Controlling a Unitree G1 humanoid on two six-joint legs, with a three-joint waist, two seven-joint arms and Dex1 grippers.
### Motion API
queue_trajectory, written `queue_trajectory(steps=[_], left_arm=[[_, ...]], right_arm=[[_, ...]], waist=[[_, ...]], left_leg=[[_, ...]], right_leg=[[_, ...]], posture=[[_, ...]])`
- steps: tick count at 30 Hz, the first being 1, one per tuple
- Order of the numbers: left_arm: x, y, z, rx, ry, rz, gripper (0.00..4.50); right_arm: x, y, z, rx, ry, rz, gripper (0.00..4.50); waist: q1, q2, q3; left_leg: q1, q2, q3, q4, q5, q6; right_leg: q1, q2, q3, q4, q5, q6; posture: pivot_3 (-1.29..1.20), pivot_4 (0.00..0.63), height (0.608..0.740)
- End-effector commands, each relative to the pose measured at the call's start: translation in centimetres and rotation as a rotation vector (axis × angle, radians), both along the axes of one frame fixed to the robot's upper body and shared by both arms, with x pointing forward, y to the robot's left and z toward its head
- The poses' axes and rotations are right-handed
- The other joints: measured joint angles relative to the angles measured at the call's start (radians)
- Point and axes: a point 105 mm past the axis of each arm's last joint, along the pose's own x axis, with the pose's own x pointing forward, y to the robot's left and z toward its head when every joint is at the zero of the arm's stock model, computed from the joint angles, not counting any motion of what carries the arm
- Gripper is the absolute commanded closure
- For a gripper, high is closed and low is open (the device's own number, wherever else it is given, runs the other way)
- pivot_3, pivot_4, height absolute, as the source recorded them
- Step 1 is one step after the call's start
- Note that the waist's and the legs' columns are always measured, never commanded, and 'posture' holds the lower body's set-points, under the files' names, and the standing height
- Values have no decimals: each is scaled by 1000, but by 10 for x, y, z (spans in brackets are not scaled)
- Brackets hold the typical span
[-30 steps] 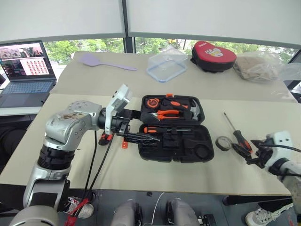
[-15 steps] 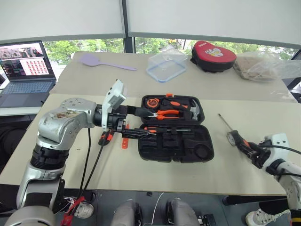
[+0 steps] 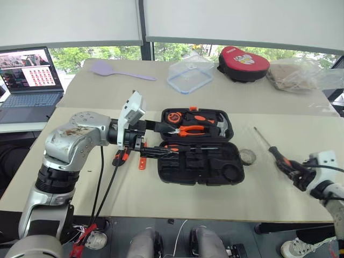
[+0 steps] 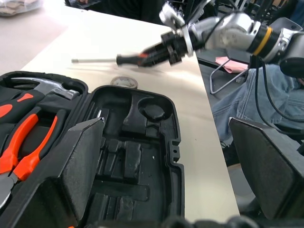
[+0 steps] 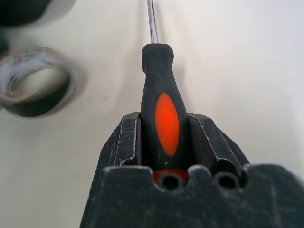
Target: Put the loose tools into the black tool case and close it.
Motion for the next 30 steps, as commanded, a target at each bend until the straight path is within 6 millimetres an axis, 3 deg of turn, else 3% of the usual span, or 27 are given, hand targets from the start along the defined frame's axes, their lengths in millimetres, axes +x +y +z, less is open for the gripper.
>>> queue_trajectory(steps=[1, 5, 7, 10, 16, 27, 30], left_arm=[[-6, 2, 1, 26, -38, -36, 0], [-9, 9, -9, 87, -42, -67, 0], [-9, 13, -10, 112, -44, -75, 0], [-11, 17, -9, 127, -45, -87, 0], [-11, 19, -8, 136, -58, -70, 0], [-8, 21, -4, 127, -81, -32, 0], [-5, 21, -2, 126, -87, -26, 0]], right_arm=[[3, 49, 70, -43, -151, 349, 3474], [-5, 107, 82, -83, -94, 716, 3474], [-9, 139, 71, -214, -35, 956, 3474], [-1, 161, 58, -362, -15, 1126, 3474], [29, 165, 45, -494, -8, 1159, 3474], [42, 153, 22, -545, 57, 1142, 3474], [40, 154, 21, -529, 61, 1138, 2160]], waist=[[-7, 2, 0], [-14, 1, 0], [-13, 1, 0], [-13, 1, 1], [4, 0, 1], [2, 0, 1], [1, 0, 1]], left_leg=[[0, 0, 0, -1, 0, 0], [1, 2, -1, -3, 1, -3], [1, 3, -1, -3, 1, -3], [-1, 2, -1, -1, 1, -3], [-6, 2, 0, 1, 1, -2], [-6, 2, 0, 1, 1, -2], [-6, 2, 0, 1, 1, -2]], right_leg=[[0, 0, 0, 0, 0, 0], [0, 4, 0, -1, 0, -1], [0, 5, 0, -2, 0, -1], [-1, 4, 0, -2, 0, -1], [-5, 3, -3, -2, 0, -2], [-5, 3, -4, -1, 0, -1], [-5, 3, -4, -1, 0, -1]], posture=[[0, 150, 731], [0, 150, 731], [0, 150, 731], [0, 150, 731], [0, 150, 731], [0, 150, 731], [0, 150, 731]])
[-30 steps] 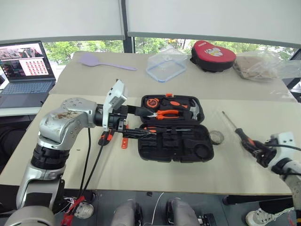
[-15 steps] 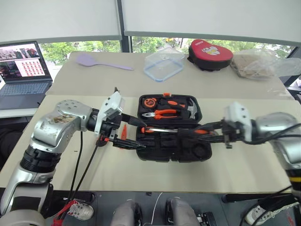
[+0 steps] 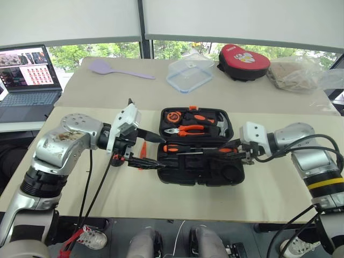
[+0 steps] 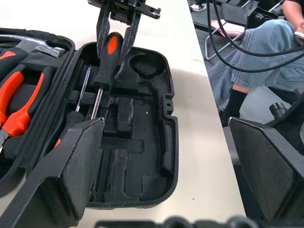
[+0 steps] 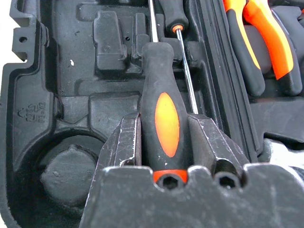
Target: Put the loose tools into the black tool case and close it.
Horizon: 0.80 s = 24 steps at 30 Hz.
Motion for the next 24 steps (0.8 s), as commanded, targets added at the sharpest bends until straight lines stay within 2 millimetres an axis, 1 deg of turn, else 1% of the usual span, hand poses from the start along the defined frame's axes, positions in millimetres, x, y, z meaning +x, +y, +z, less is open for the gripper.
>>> queue_trajectory(steps=[1, 2, 4, 6, 7, 10, 11, 12, 13, 15, 16, 17, 22, 24], left_arm=[[1, 1, 13, -11, -65, 2, 0], [2, 1, 13, -11, -66, 3, 0], [3, 0, 13, -14, -68, 5, 0], [4, 0, 13, -15, -68, 5, 0], [5, -1, 13, -15, -67, 5, 0], [5, 0, 10, -14, -62, 6, 0], [6, 0, 9, -14, -60, 8, 0], [6, 0, 8, -13, -59, 11, 0], [7, 0, 7, -12, -58, 14, 0], [7, 0, 7, -9, -59, 16, 0], [7, 0, 7, -8, -59, 16, 0], [7, 1, 8, -7, -59, 17, 0], [7, 0, 7, -2, -66, 17, 0], [6, -1, 7, -9, -65, 15, 0]], right_arm=[[-2, 2, 7, 10, -19, 9, 1693], [-1, 3, 10, 24, -22, 3, 1468], [0, 9, 21, 83, -28, -13, 844], [0, 16, 29, 126, -26, -16, 107], [-1, 19, 33, 143, -27, -19, 21], [1, 29, 36, 183, -33, -43, 21], [1, 31, 37, 195, -28, -46, 452], [0, 34, 37, 213, -21, -51, 597], [0, 36, 36, 226, -12, -55, 875], [-1, 39, 32, 231, -4, -58, 1520], [-1, 40, 30, 230, -3, -59, 1915], [-1, 41, 27, 227, 1, -60, 2167], [6, 40, 12, 201, 16, -100, 3953], [6, 38, 0, 145, 25, -102, 4468]], waist=[[0, 0, 0], [0, 0, 0], [-2, 0, 0], [-4, 0, 0], [-4, 0, 0], [-4, 0, 0], [-4, 0, 0], [-4, 0, 0], [-4, 0, 0], [-4, 0, 0], [-4, 0, 0], [-4, 0, 0], [-5, 0, 0], [-5, 0, 0]], left_leg=[[0, 0, 0, 0, 0, 0], [0, 0, 0, 0, 0, 0], [0, 0, 0, 0, 0, 0], [0, 0, 0, 0, 0, 0], [0, 0, 0, 0, 0, 0], [0, 0, 0, 0, 0, 0], [0, 0, 0, 0, 0, 0], [0, 0, 0, 0, 0, 0], [0, 0, 0, 0, 0, 0], [0, 0, 0, 0, 0, 0], [0, 0, 0, 0, 0, 0], [0, 0, 0, 0, 0, 0], [0, 0, 0, 0, 0, 0], [0, 0, 0, 0, 0, 0]], right_leg=[[0, 0, 0, 0, 0, 0], [0, 0, 0, 0, 0, 0], [0, 0, 0, 0, 0, 0], [0, 0, 0, 0, 0, 0], [0, 0, 0, 0, 0, 0], [0, 0, 0, 0, 0, 0], [0, 0, 0, 0, 0, 0], [0, 0, 0, 0, 0, 0], [0, 0, 0, 0, 0, 0], [0, 0, 0, 0, 0, 0], [0, 0, 0, 0, 0, 0], [0, 0, 0, 0, 0, 0], [0, 0, 0, 0, 0, 0], [0, 0, 0, 0, 0, 0]], posture=[[0, 150, 731], [0, 150, 731], [0, 150, 731], [0, 150, 731], [0, 150, 731], [0, 150, 731], [0, 150, 731], [0, 150, 731], [0, 150, 731], [0, 150, 731], [0, 150, 731], [0, 150, 731], [0, 150, 731], [0, 150, 731]])
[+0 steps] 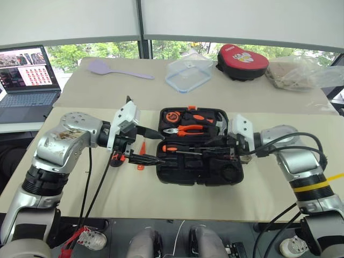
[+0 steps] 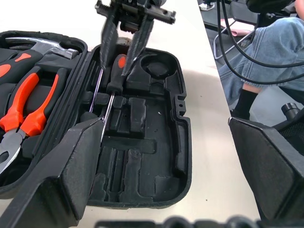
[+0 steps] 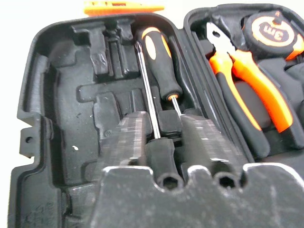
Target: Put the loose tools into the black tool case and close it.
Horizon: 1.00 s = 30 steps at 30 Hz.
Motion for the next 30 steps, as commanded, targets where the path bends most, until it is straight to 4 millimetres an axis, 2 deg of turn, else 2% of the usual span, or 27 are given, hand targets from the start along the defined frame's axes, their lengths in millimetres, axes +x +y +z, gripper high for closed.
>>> queue_trajectory(steps=[1, 4, 9, 11, 15, 19, 21, 26, 30], left_arm=[[-1, -3, 7, -14, -42, -10, 0], [-1, -4, 6, -14, -42, -11, 0], [3, -5, 8, -13, -54, -14, 0], [4, -5, 8, -13, -56, -12, 0], [5, -2, 5, -9, -54, 5, 0], [6, 7, 2, -8, -50, 62, 0], [8, 16, 1, -22, -46, 129, 0], [10, 55, -7, -48, -20, 403, 0], [-12, 112, -27, -18, 40, 707, 0]], right_arm=[[2, -4, -11, -75, -14, -3, 4468], [3, -5, -19, -105, 3, -4, 4468], [2, -12, -44, -232, 9, 15, 4468], [1, -12, -46, -234, 4, 19, 4468], [-3, -6, -32, -168, -8, 32, 4468], [4, 0, 14, 15, -87, -32, 4468], [1, 0, 38, 117, -86, -44, 4468], [-30, 2, 77, 283, -24, 14, 3038], [-55, 8, 97, 336, -13, 81, 1679]], waist=[[0, 0, 0], [-1, 0, 0], [-1, 0, 0], [-1, -1, -1], [-1, -1, -1], [-3, -1, -1], [-7, -1, 0], [-11, 0, 0], [-15, 0, 0]], left_leg=[[0, 0, 0, 0, 0, 0], [0, 0, 0, 0, 0, 0], [1, 0, 0, 0, 0, 0], [3, 0, 0, 0, 0, 0], [5, 0, 0, 0, 0, 0], [4, 0, 0, 0, 0, 0], [2, 0, 0, 0, 0, 0], [0, 1, 0, -1, 0, 0], [0, 1, 0, -3, 0, 0]], right_leg=[[0, 0, 0, 0, 0, 0], [0, 0, 0, 0, 0, 0], [1, 0, 0, 0, 0, 0], [3, 0, 0, 0, 0, 0], [5, 0, 0, 0, 0, 0], [4, 0, 0, 0, 0, 0], [2, 0, 0, 0, 0, 0], [-2, -1, 1, 1, 0, 0], [-3, -5, 1, 1, 0, -1]], posture=[[0, 150, 731], [0, 150, 731], [0, 150, 731], [0, 150, 731], [0, 150, 731], [0, 150, 731], [0, 150, 731], [0, 150, 731], [0, 150, 731]])
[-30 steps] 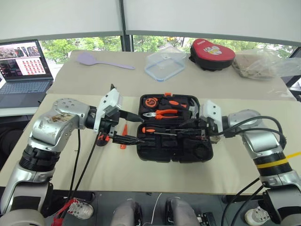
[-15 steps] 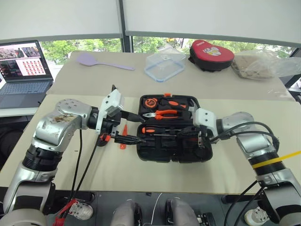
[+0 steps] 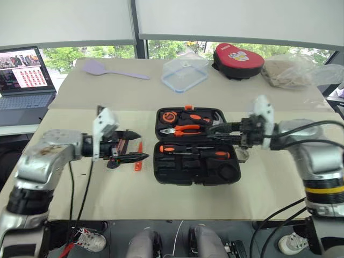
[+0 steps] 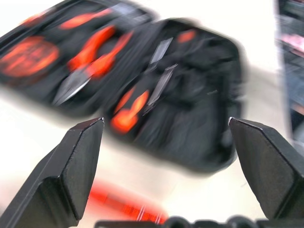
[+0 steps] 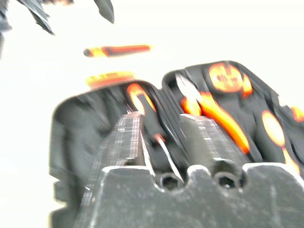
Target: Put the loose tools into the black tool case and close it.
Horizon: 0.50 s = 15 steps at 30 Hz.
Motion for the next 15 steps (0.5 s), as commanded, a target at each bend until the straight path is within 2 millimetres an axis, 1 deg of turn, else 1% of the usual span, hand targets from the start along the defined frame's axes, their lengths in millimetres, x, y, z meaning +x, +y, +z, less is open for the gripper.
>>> queue_trajectory(steps=[1, 2, 3, 4, 5, 7, 9, 11, 15], left_arm=[[-20, 44, -1, 54, -6, 224, 0], [-29, 58, -9, 88, 16, 292, 0], [-39, 73, -17, 125, 34, 355, 0], [-49, 86, -23, 151, 53, 404, 0], [-56, 94, -25, 166, 63, 440, 0], [-63, 101, -24, 179, 62, 480, 0], [-61, 94, -18, 175, 54, 469, 0], [-59, 79, -13, 160, 62, 426, 0], [-50, 37, 0, 120, 102, 316, 0]], right_arm=[[-23, 5, 20, 45, -19, 62, 1288], [-27, 6, 19, 42, -15, 68, 876], [-30, 6, 18, 36, -11, 74, 608], [-33, 7, 17, 32, -8, 77, 189], [-35, 7, 16, 32, -5, 76, 34], [-35, 6, 15, 41, -1, 60, 34], [-35, 6, 13, 45, 2, 50, 34], [-35, 7, 11, 44, 3, 47, 34], [-35, 9, 11, 41, -6, 41, 34]], waist=[[0, 0, 0], [-1, 0, 0], [1, 0, 0], [2, 0, 0], [3, -1, 0], [12, -1, 0], [29, -1, 0], [36, -1, 0], [35, -2, 0]], left_leg=[[0, 0, 0, 0, 0, 0], [0, 0, 0, 0, 0, 0], [0, 0, 0, -1, 0, 0], [0, 0, 0, -1, 0, 0], [-1, 0, 0, -1, 0, 0], [-1, -1, 0, -1, -1, -1], [-2, -1, -1, -1, -5, -8], [-2, -1, -1, 0, -5, -9], [-2, -2, -1, 0, -6, -10]], right_leg=[[0, -2, 0, 0, 0, 0], [0, -2, 0, 0, 0, 0], [-1, -3, 0, 0, 0, 0], [-1, -5, -1, 0, 0, 0], [-1, -5, -1, 0, 0, 0], [-2, -6, -2, 0, 0, -1], [-4, -8, -3, -1, 0, -2], [-5, -9, -4, -2, 1, -2], [-3, -9, -3, -1, 3, -3]], posture=[[0, 150, 731], [0, 150, 731], [0, 150, 731], [0, 150, 731], [0, 150, 731], [0, 150, 731], [0, 150, 731], [0, 150, 731], [0, 150, 731]])
